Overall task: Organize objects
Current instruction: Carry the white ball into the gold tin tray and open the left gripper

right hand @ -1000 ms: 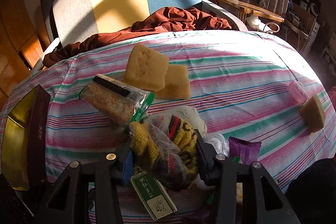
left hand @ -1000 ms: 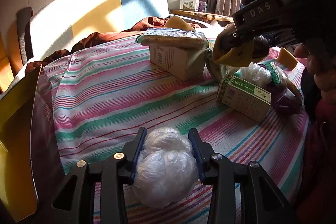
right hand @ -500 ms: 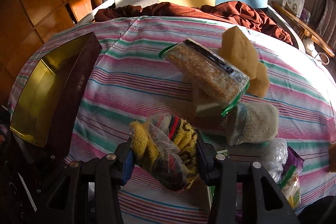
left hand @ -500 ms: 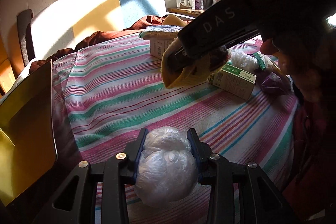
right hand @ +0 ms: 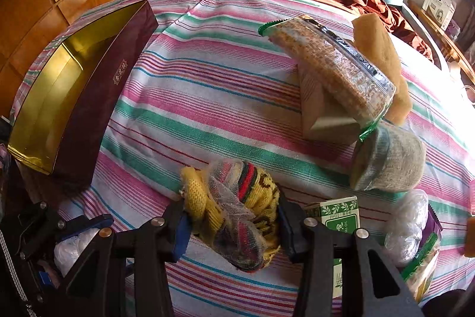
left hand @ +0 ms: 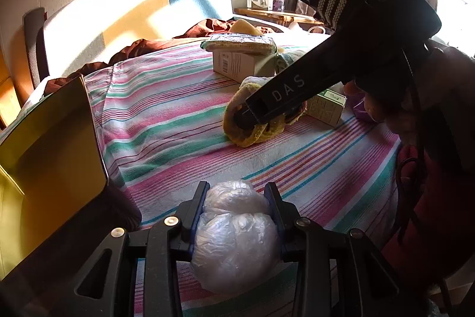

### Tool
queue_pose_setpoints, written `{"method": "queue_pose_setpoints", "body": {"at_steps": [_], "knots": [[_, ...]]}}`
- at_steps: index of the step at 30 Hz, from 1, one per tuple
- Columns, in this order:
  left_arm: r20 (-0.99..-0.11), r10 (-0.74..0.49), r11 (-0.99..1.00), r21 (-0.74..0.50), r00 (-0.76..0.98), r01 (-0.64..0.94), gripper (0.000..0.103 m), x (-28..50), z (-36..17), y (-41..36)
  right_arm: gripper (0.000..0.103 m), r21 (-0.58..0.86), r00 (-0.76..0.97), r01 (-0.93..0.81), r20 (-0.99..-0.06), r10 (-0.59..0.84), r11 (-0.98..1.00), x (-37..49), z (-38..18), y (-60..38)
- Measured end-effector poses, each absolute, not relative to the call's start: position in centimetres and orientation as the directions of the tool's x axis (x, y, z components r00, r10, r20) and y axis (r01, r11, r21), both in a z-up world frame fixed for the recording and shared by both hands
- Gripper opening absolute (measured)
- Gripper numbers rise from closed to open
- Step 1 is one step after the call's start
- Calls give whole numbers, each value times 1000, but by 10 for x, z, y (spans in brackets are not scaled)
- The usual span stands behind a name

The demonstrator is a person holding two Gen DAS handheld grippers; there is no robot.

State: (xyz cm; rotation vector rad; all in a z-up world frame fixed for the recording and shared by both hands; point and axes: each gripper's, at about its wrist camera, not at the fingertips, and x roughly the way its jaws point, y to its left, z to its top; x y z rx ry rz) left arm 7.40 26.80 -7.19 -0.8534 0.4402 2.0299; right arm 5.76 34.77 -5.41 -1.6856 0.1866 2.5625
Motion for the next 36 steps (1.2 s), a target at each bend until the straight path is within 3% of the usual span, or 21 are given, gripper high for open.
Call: {"method": "queue_pose_setpoints", "body": {"at_steps": [7,16,21,29,32,34,36], "knots": [[-698,602,-562,-25,-388,-826,38,74,-63,263,47,37,-394,-115,-919,12,-993,57,-55,345],[-618,597,-699,-88,-511,-710,38,33,2,197,48,1,-398,-107,-917,42,-994,60,-54,341],[-653,460,-825,-63,-601,-562,39,-40,18,147,48,-6,-399,-109,-916,50,-994,63,-53,341],[-760,268,-943,-80,-593,-323,40,-157,-14,82,48,-1,-397,-112,-917,46,-994,60,-54,341],[-752,220,-960,-55,-621,-274,44,-180,-18,69,48,-7,-396,-109,-917,49,-994,58,-55,339],[-749,187,-970,-40,-635,-239,63,-189,-17,63,48,-6,-395,-109,-917,49,-994,58,-55,340],[-736,190,-972,-50,-650,-229,74,-191,-12,59,49,-4,-394,-110,-918,47,-994,59,-55,341]]}}
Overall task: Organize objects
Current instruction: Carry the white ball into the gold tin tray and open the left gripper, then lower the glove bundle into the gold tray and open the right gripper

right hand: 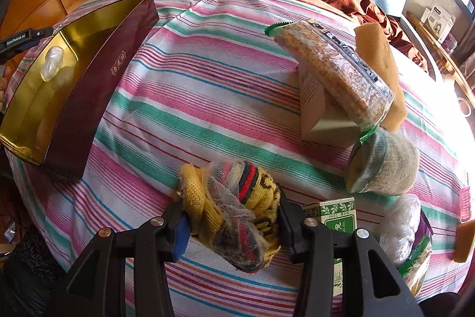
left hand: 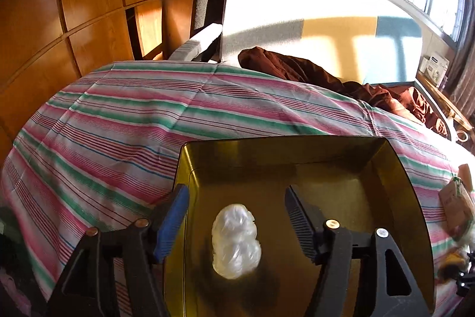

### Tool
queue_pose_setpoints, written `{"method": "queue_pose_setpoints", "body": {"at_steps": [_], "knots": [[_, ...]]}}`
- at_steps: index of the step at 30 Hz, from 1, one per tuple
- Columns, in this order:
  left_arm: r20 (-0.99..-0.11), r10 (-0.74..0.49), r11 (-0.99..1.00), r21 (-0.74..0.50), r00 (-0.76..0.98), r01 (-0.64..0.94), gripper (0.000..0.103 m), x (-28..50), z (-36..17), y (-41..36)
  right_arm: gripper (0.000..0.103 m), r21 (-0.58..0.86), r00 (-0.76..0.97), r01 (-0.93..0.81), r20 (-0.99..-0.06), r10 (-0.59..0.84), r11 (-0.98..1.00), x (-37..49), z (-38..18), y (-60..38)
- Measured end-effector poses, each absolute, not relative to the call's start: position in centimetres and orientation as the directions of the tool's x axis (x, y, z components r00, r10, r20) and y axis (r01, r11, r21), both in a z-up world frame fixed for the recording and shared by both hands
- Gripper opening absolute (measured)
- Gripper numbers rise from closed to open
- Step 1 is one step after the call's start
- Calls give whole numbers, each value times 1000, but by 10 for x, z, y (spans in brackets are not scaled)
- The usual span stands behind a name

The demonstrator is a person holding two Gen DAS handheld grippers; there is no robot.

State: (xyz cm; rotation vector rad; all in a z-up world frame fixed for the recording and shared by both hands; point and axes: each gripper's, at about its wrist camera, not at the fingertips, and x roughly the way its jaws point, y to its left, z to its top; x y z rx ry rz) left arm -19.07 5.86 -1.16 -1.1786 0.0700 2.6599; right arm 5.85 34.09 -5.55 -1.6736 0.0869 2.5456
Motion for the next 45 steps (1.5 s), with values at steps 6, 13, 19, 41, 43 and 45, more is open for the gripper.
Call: {"method": "queue_pose_setpoints", "body": {"at_steps": [6,13,19,41,43,45], "knots": [[-708,227,-972,-120,-669,-204,76,-164,6,39,51,-18,-384,-105,-921,57,-994,57,-58,339],[-647,250,-963,-90,-720,-253,81,-93,16,43,52,-50,-383,-91,-920,81,-995,59,-57,335],[-645,292,-952,-123,-706,-282,85,-51,14,51,52,-70,-387,-83,-917,97,-994,64,-55,332],[-651,251,-965,-108,-716,-240,86,-12,10,24,49,150,-602,3,-789,-122,-989,23,21,239],[-653,241,-969,-118,-718,-218,86,-13,10,13,50,156,-595,67,-786,-165,-986,4,22,208],[-652,224,-974,-125,-724,-189,86,-13,10,1,50,161,-576,120,-792,-201,-980,-9,21,177]]}}
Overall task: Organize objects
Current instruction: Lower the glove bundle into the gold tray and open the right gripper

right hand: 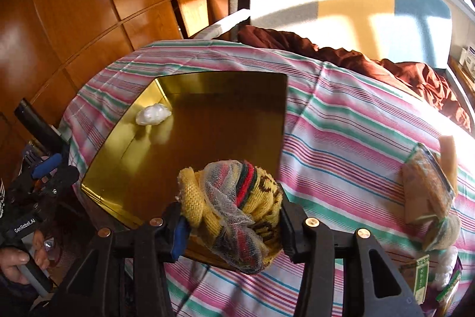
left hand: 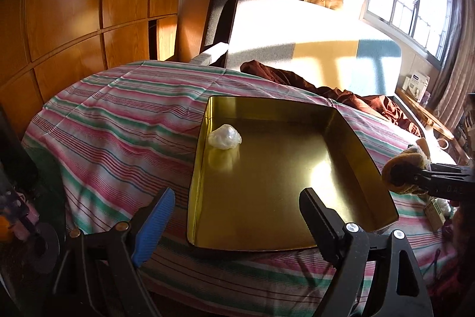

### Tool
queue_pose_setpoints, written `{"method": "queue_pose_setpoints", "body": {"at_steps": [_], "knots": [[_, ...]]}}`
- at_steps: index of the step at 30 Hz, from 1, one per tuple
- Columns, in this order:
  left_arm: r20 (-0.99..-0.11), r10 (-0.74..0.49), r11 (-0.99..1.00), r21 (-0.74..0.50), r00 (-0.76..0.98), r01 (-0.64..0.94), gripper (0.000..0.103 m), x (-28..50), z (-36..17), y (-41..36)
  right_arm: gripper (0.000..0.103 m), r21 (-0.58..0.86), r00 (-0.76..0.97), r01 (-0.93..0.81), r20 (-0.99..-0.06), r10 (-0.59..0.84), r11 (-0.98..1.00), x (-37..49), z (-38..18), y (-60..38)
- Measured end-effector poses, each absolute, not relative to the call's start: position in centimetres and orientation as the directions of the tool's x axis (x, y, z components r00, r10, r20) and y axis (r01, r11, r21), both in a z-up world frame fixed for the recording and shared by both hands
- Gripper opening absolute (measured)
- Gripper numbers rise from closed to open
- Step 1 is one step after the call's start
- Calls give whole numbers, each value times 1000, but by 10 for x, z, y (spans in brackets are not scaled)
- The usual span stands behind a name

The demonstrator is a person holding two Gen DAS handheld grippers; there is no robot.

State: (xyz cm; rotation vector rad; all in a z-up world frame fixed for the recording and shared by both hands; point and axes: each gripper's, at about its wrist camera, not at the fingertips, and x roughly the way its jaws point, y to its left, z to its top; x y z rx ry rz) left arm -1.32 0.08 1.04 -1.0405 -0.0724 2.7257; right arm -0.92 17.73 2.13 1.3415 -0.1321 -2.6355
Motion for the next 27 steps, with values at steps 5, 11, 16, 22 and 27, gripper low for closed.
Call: {"method": "queue_pose_setpoints", "body": {"at_steps": [5,11,16,22,27], "knots": [[-652,173,-984,-140,-739,-106,87,-15,10,-32,52,226,-517,188,-805,-292,-956,-40,2,119],[-653,118,-988,-156,-748,-20,87,-20,9,-60,73,417,-435,229,-765,-475,-880,-52,-13,90],[-657,113,-989,-147,-745,-20,87,-21,7,-59,80,363,-479,216,-769,-423,-906,-35,-6,101],[-662,166,-985,-147,-731,-91,88,-18,7,-35,84,249,-577,130,-768,-278,-960,-3,7,143],[-657,239,-971,-147,-715,-190,90,-16,10,-2,85,222,-625,-3,-762,-171,-975,23,12,197]]}}
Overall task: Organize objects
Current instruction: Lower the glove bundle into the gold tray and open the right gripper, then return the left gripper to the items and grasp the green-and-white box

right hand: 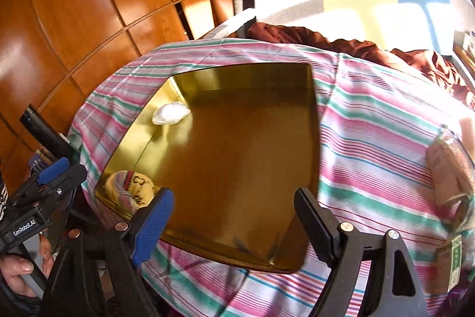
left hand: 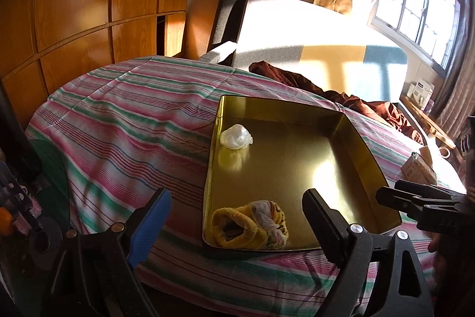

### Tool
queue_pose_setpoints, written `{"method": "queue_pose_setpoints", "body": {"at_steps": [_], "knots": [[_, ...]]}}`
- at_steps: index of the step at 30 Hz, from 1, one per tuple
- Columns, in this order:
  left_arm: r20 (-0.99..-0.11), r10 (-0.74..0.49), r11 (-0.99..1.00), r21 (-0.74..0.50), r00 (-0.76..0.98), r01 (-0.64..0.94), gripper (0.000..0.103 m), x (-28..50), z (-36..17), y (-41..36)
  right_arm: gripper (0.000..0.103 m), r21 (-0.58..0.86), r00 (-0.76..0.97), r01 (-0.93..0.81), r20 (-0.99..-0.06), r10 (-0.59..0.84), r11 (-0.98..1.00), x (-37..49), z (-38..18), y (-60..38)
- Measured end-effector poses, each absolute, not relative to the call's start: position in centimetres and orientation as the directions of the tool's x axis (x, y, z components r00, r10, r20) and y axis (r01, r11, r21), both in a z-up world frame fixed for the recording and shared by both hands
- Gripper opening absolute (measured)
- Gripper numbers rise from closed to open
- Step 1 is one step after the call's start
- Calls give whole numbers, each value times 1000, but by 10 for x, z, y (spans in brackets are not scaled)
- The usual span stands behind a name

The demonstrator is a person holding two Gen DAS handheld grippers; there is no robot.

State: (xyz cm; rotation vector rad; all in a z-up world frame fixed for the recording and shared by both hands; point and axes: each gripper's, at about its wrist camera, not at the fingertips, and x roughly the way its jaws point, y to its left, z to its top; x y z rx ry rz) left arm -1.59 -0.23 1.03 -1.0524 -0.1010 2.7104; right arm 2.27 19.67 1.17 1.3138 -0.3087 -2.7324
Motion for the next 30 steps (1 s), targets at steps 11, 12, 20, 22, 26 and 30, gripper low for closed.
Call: {"method": "queue_pose_setpoints", "body": {"at_steps": [11,12,20,22,26,30], "knots": [[-650,453,-862,-146,-609,-485,90,-1,22,101,85,151,-617,-363,-778,116,-919,90,21,339],[-649,474,-845,-145,-595,-516,90,2,24,113,85,140,-610,-399,-778,149,-906,98,23,354],[-679,592,-693,-154,-434,-705,93,19,20,214,85,181,-543,-669,-781,308,-721,162,27,467],[-701,600,-659,-161,-385,-734,93,22,12,240,86,280,-567,-684,-785,250,-673,175,17,485],[-738,605,-605,-184,-297,-775,92,27,-7,287,86,427,-627,-684,-758,178,-591,189,6,501],[-769,603,-578,-237,-213,-781,87,24,-27,327,86,503,-677,-660,-720,151,-559,197,5,504]]}}
